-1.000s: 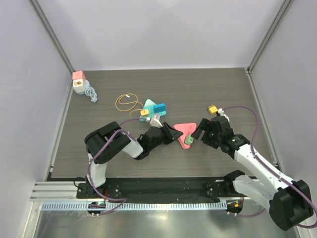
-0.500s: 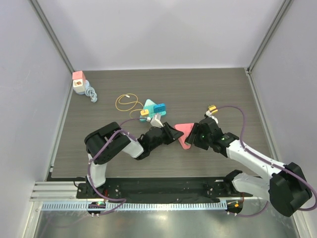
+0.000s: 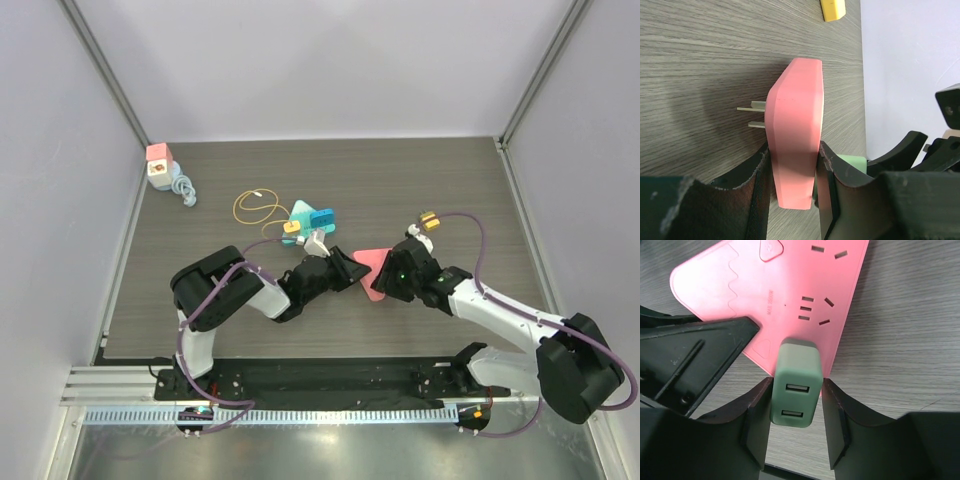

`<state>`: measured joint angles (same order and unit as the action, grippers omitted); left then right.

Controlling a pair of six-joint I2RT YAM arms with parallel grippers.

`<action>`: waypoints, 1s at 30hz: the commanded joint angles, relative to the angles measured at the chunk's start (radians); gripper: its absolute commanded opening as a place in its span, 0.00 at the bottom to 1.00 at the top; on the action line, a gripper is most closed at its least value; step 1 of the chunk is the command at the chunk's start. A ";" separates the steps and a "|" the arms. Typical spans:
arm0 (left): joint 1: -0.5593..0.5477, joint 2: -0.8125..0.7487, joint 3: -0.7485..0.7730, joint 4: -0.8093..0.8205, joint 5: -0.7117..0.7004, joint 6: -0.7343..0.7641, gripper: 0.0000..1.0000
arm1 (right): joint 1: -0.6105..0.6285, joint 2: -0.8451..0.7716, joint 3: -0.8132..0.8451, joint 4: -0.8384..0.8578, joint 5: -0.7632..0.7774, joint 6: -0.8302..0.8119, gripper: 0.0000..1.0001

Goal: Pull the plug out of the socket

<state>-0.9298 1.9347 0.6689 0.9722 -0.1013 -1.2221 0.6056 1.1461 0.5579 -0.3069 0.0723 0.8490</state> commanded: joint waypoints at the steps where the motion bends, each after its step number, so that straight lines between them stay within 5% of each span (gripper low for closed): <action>1: -0.009 0.003 -0.003 -0.122 -0.012 0.070 0.00 | 0.002 0.007 0.051 0.031 0.064 -0.001 0.48; 14: -0.009 0.003 -0.003 -0.121 -0.009 0.072 0.00 | 0.002 0.090 0.076 0.046 0.063 0.008 0.43; 30: -0.009 0.003 -0.005 -0.122 -0.018 0.068 0.00 | -0.003 0.058 0.117 -0.038 0.100 0.084 0.13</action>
<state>-0.9298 1.9347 0.6712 0.9676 -0.1043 -1.2221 0.6048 1.2171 0.6205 -0.3260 0.1280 0.9096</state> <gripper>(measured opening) 0.364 0.396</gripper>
